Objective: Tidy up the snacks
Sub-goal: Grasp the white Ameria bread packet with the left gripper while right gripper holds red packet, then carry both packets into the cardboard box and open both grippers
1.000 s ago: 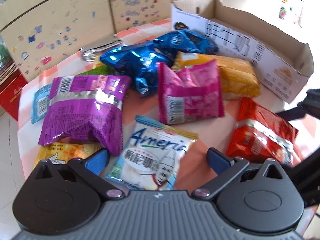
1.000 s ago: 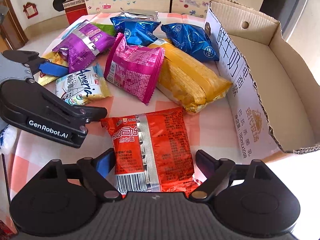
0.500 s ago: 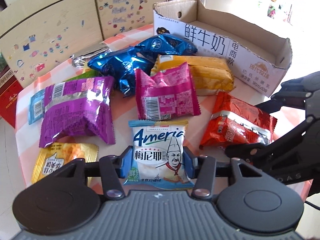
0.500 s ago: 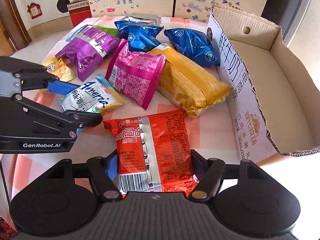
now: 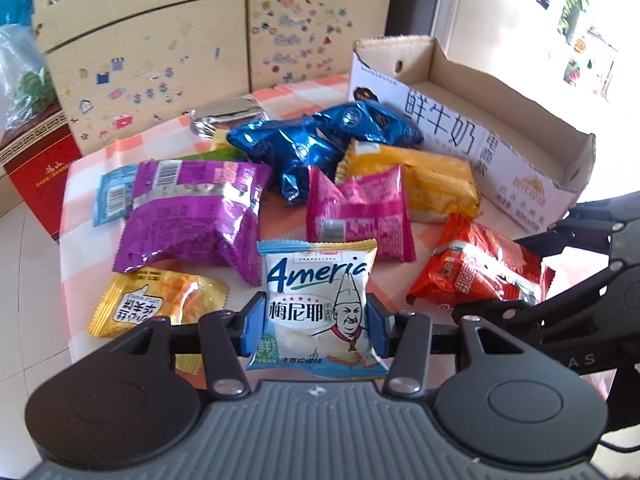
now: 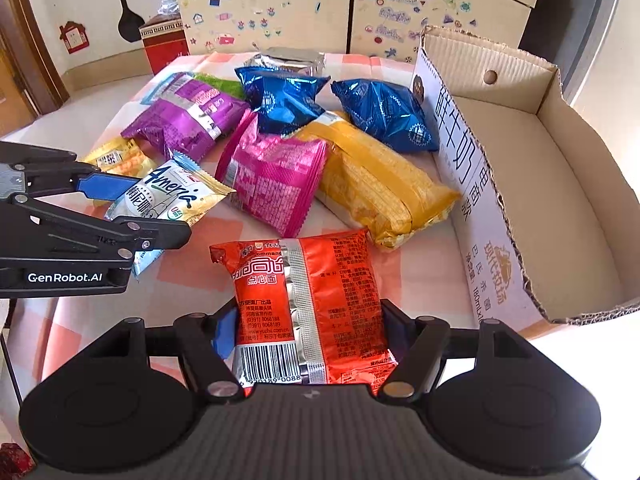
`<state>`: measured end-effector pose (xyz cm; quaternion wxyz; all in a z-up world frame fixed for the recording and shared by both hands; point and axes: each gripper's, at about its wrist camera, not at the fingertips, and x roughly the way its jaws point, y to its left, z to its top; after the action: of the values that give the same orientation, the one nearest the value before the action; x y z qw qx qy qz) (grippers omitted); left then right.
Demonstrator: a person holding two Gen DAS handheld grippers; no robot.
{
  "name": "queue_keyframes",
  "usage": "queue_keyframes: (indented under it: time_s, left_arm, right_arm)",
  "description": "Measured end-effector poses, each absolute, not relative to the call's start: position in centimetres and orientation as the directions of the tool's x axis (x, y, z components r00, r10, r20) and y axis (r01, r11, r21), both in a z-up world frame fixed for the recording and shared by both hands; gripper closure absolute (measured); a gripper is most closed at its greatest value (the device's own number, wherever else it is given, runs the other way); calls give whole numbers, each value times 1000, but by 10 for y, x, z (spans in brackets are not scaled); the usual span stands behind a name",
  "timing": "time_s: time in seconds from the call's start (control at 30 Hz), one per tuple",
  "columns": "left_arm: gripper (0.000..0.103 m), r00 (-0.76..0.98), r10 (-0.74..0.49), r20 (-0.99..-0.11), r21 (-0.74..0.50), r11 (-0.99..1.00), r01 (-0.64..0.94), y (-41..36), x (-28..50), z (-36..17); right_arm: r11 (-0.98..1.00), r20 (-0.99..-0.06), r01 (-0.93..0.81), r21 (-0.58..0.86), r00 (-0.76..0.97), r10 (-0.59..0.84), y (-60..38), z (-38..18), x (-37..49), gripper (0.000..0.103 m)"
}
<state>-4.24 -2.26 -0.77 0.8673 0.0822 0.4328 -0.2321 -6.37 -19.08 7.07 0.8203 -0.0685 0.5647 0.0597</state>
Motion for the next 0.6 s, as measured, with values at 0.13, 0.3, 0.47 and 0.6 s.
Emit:
queue_keyframes:
  time_s: [0.13, 0.3, 0.47, 0.6]
  left_arm:
    - [53, 544, -331, -771, -69, 893, 445, -19, -46, -1]
    - [53, 585, -334, -739, -81, 906, 415, -14, -50, 10]
    - [53, 629, -320, -708, -70, 919, 387, -12, -51, 18]
    - [53, 647, -329, -688, -75, 919, 387, -14, -51, 25]
  right_arm:
    - [983, -928, -182, -34, 370, 37, -188, 77, -64, 28]
    - [982, -916, -189, -24, 398, 54, -184, 87, -64, 28]
    - [981, -896, -191, -25, 440, 63, -181, 101, -65, 28]
    - [979, -874, -195, -49, 483, 52, -181, 114, -64, 28]
